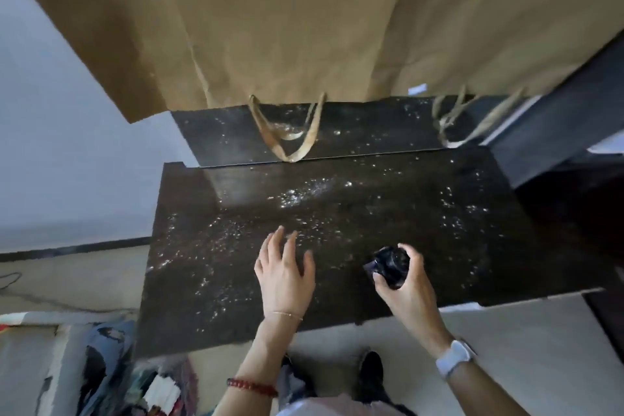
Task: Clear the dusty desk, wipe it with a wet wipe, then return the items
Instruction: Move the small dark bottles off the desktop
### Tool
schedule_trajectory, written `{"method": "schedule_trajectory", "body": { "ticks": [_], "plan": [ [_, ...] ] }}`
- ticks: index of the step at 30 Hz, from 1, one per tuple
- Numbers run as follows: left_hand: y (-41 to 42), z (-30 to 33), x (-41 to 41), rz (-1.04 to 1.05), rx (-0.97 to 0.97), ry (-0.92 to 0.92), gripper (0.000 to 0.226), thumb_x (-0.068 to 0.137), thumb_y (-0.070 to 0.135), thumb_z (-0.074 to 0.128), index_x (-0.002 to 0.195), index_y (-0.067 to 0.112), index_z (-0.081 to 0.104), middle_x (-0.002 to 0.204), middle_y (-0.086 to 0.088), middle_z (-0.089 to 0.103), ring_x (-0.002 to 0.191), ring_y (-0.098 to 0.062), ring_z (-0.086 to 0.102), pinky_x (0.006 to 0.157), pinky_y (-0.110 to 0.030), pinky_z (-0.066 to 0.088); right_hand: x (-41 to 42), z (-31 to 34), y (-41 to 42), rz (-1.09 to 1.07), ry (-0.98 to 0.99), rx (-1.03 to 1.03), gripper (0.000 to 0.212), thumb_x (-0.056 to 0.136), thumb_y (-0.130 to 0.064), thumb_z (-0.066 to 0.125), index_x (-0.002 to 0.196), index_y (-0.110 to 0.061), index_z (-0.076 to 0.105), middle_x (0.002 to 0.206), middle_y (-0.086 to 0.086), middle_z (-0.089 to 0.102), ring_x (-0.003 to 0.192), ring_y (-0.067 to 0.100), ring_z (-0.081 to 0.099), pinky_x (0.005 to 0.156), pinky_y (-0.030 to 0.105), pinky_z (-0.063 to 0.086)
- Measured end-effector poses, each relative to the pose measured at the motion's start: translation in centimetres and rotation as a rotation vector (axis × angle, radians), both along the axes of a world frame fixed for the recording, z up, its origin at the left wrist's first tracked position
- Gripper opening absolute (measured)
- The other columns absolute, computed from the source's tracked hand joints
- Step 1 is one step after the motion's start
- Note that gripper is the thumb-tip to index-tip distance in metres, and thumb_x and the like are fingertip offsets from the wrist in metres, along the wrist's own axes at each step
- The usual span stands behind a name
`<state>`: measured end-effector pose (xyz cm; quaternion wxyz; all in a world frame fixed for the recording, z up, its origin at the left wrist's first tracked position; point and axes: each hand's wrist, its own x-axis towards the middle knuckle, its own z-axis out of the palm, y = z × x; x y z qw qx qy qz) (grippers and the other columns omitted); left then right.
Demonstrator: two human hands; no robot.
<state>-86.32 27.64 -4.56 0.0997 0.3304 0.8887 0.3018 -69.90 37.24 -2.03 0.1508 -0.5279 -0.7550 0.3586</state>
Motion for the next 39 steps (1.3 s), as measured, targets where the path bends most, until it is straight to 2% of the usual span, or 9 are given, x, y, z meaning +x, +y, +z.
{"method": "schedule_trajectory", "body": {
  "ticks": [3,7,14,20,24,27,30,35,39],
  "plan": [
    [3.8,0.8,4.4,-0.17,0.003,-0.027,0.037,0.083,0.027,0.054,0.114,0.008,0.06,0.125,-0.016,0.055,0.117,-0.039,0.048,0.092,-0.052,0.04,5.7,0.7,1.8,-0.102,0.007,0.016,0.065,0.074,-0.014,0.074,0.129,-0.006,0.041,0.123,0.014,0.053,0.113,0.029,0.052,0.096,0.038,0.043],
    [8.6,1.6,12.5,-0.375,0.02,0.027,0.052,0.078,0.039,0.036,0.109,0.008,0.063,0.115,-0.013,0.062,0.106,-0.037,0.056,0.085,-0.049,0.045,15.1,1.2,4.1,-0.222,0.033,-0.025,0.066,0.077,-0.019,0.071,0.133,-0.012,0.036,0.13,0.008,0.048,0.12,0.024,0.047,0.1,0.036,0.042],
    [15.2,1.3,28.4,-0.617,-0.094,0.036,0.04,0.083,0.025,0.054,0.121,0.012,0.057,0.125,-0.01,0.055,0.115,-0.034,0.048,0.094,-0.046,0.037,30.5,1.4,8.1,-0.356,0.063,-0.043,0.065,0.078,-0.023,0.072,0.132,-0.014,0.038,0.128,0.006,0.051,0.117,0.023,0.05,0.098,0.039,0.046],
    [21.4,3.4,36.1,-0.705,-0.07,0.099,0.044,0.09,0.026,0.05,0.133,0.018,0.044,0.138,-0.004,0.043,0.128,-0.026,0.035,0.104,-0.041,0.027,38.1,1.8,12.6,-0.42,0.079,-0.046,0.062,0.078,-0.023,0.071,0.131,-0.016,0.039,0.126,0.006,0.051,0.114,0.024,0.049,0.096,0.034,0.046],
    [26.7,5.2,36.3,-0.672,0.003,0.185,0.044,0.088,0.022,0.051,0.131,0.013,0.046,0.136,-0.008,0.044,0.126,-0.029,0.037,0.102,-0.044,0.03,39.1,2.4,17.2,-0.395,0.1,-0.023,0.064,0.079,-0.022,0.071,0.133,-0.016,0.037,0.127,0.004,0.049,0.113,0.019,0.049,0.088,0.018,0.039],
    [30.9,6.2,35.0,-0.576,0.096,0.203,0.053,0.083,0.014,0.058,0.132,0.005,0.042,0.133,-0.018,0.045,0.121,-0.037,0.042,0.096,-0.049,0.038,38.3,3.1,21.2,-0.337,0.136,-0.016,0.066,0.079,-0.021,0.07,0.135,-0.015,0.036,0.129,0.006,0.048,0.117,0.021,0.048,0.095,0.022,0.04],
    [35.0,6.7,33.5,-0.473,0.204,0.159,0.066,0.08,0.008,0.061,0.137,-0.003,0.029,0.133,-0.028,0.04,0.121,-0.044,0.04,0.098,-0.05,0.038,36.7,3.9,25.4,-0.257,0.154,0.002,0.068,0.079,-0.024,0.069,0.137,-0.017,0.033,0.13,0.006,0.047,0.121,0.022,0.044,0.102,0.037,0.041],
    [41.0,7.5,31.2,-0.312,0.312,0.014,0.068,0.087,0.009,0.055,0.142,-0.002,0.015,0.14,-0.029,0.028,0.127,-0.044,0.032,0.103,-0.05,0.033,32.8,5.9,32.1,-0.125,0.102,0.119,0.068,0.08,-0.024,0.068,0.137,-0.016,0.032,0.13,0.007,0.046,0.121,0.021,0.042,0.1,0.029,0.038],
    [44.3,7.2,29.7,-0.291,0.342,-0.03,0.066,0.092,0.01,0.047,0.145,0.009,0.008,0.14,-0.025,0.031,0.125,-0.042,0.037,0.098,-0.052,0.04,28.9,7.3,36.9,-0.025,0.061,0.241,0.066,0.082,-0.022,0.067,0.137,-0.011,0.032,0.13,0.008,0.044,0.121,0.022,0.039,0.1,0.027,0.034]
  ]
}}
